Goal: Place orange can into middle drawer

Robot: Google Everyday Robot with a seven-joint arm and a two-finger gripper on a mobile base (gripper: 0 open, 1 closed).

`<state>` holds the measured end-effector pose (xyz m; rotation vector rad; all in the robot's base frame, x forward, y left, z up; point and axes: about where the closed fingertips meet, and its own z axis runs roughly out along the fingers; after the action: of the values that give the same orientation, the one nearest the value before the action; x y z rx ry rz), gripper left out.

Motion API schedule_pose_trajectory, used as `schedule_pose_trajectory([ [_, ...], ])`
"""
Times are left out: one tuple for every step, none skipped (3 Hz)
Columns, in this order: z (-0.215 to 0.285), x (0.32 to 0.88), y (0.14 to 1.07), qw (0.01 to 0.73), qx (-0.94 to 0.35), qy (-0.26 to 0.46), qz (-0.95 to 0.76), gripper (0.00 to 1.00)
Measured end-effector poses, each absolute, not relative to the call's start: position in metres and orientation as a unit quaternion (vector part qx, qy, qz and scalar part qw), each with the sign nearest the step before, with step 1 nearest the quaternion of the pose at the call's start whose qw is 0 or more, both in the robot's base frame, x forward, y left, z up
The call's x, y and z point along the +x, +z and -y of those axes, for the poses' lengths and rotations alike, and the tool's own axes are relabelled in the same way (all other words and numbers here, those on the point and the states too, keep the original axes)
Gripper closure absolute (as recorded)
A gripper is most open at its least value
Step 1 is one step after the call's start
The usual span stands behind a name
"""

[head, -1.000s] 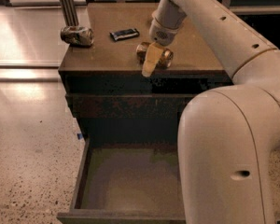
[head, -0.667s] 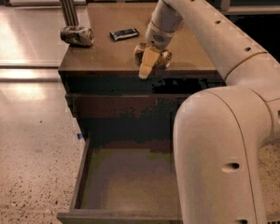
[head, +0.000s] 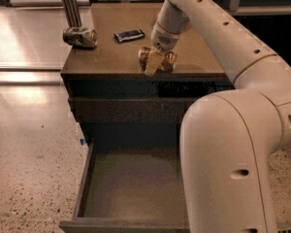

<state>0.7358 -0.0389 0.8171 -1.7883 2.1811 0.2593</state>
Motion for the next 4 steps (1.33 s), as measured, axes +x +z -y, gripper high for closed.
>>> schedule_pose_trajectory([
  [0.034,0.73,0.818,0.163,-0.629,0.093,-0.754,0.88],
  [0.034,0.711,0.834,0.195,-0.641,0.079,-0.739,1.0],
  [0.036,0.678,0.875,0.262,-0.634,0.053,-0.726,1.0],
  [0.035,0.649,0.873,0.308,-0.634,0.038,-0.708,1.0],
])
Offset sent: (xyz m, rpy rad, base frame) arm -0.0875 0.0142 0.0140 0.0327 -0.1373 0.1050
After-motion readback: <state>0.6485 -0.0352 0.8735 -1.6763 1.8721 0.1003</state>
